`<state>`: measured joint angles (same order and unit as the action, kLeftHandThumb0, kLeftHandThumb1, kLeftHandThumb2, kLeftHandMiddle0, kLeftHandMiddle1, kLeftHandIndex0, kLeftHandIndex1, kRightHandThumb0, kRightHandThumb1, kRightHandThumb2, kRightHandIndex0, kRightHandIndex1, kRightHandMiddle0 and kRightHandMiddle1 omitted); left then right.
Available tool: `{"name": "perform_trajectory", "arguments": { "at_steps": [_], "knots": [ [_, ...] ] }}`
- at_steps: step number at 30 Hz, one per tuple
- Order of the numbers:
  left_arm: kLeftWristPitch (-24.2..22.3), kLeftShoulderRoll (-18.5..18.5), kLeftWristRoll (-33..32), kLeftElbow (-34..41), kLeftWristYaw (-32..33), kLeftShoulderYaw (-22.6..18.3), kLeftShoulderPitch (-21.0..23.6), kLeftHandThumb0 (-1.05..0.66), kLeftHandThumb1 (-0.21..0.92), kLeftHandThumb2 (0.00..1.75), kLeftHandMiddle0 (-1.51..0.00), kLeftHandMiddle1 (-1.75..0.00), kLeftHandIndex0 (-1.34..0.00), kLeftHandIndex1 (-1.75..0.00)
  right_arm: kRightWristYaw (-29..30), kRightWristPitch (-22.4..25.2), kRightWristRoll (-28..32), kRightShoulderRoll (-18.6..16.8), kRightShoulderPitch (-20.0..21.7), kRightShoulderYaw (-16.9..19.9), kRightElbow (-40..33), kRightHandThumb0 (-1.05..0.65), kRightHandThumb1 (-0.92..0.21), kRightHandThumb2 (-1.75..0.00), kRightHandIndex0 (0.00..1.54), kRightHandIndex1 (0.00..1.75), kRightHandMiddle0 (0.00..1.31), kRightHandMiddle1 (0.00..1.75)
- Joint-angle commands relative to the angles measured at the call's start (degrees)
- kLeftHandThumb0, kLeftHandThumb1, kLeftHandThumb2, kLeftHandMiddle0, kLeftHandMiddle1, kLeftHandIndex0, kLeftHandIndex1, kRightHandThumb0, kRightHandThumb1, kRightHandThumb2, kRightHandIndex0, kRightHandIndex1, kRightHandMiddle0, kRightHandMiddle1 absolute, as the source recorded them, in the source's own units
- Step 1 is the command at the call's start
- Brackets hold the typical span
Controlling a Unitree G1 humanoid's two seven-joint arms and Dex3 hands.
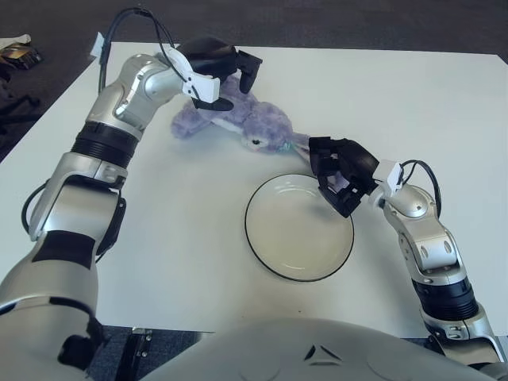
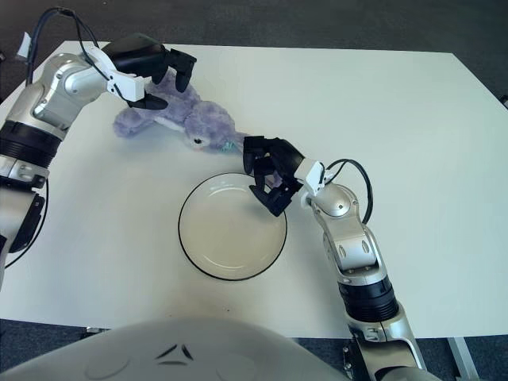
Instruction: Put the doll into the plate.
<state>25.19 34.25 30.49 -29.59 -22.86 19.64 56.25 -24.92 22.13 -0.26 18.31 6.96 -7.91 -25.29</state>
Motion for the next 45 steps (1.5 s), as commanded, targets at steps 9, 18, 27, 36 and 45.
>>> {"name": "perform_trajectory", "arguments": {
  "at_steps": [9, 18, 27, 36, 45],
  "knots": [
    [3.9, 1.9, 4.0, -3.0, 8.8, -1.6, 1.2, -0.01, 0.4, 1.13, -0.65, -1.51, -0.36, -1.73, -0.8, 0.7, -0.4, 1.9, -0.2, -0.4, 0.6, -0.01, 0.11, -1.75, 0.94, 1.63, 0.73, 1.75],
    [3.9, 2.9, 7.0, -2.5, 13.5, -2.1, 0.7, -0.01, 0.58, 0.91, -0.54, -1.5, -0.28, -1.7, -1.0, 1.0, -1.2, 3.0, -0.2, -1.0, 0.5, -0.01, 0.1, -1.75, 0.92, 1.66, 0.73, 1.75],
    [0.3, 4.6, 10.0, -2.3, 8.5, -0.5, 1.4, -0.59, 0.53, 0.77, -0.24, -1.44, -0.01, -1.22, -1.0, 0.0, -1.1, 3.0, -0.1, -1.2, 1.0, -0.01, 0.1, -1.75, 0.92, 1.66, 0.73, 1.75],
    [-0.8, 5.5, 9.6, -2.7, 4.1, -0.4, 1.5, -0.77, 0.63, 0.65, -0.12, -1.19, 0.0, -0.96, -1.2, -1.8, -1.1, 3.1, -0.4, -1.3, 1.9, -0.01, 0.1, -1.75, 0.92, 1.66, 0.73, 1.75],
    [-0.5, 6.1, 9.4, -4.4, 2.2, -0.4, 1.7, -0.84, 0.73, 0.53, -0.09, -1.13, 0.0, -0.83, -0.9, -1.5, -0.8, 2.8, -0.6, -1.1, 1.9, 0.0, 0.1, -1.75, 0.93, 1.64, 0.72, 1.75]
  ]
}}
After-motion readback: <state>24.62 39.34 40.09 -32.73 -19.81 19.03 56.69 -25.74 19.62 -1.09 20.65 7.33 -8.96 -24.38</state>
